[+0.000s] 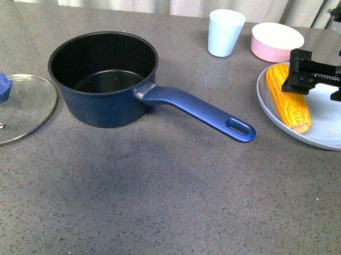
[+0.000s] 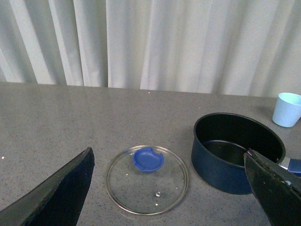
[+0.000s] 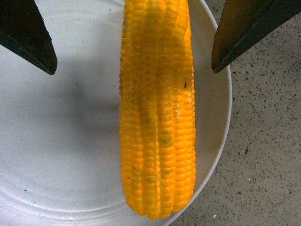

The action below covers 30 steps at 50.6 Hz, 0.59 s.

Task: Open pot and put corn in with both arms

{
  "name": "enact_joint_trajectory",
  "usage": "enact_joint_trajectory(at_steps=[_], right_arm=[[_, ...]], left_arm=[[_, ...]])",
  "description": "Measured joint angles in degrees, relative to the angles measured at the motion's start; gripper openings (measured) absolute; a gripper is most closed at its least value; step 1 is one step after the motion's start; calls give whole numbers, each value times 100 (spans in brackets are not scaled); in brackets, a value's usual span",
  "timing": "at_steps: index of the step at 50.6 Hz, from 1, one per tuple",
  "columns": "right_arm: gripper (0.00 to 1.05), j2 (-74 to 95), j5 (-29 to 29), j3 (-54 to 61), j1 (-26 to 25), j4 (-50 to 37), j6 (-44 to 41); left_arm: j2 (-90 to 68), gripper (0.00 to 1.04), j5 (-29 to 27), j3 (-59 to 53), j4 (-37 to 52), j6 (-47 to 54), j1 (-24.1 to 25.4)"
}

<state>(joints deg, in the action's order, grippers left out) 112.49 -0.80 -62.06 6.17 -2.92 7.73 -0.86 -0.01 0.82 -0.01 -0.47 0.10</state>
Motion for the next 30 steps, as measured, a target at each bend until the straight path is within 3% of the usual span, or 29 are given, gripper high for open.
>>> enact_joint_trajectory(at_steps=[24, 30], right_arm=[[96, 507, 66, -315, 20, 11, 0], [81, 605, 57, -391, 20, 42, 35]], left_arm=[[0, 96, 0, -2, 0, 0, 0], [0, 96, 0, 0, 0, 0, 0]])
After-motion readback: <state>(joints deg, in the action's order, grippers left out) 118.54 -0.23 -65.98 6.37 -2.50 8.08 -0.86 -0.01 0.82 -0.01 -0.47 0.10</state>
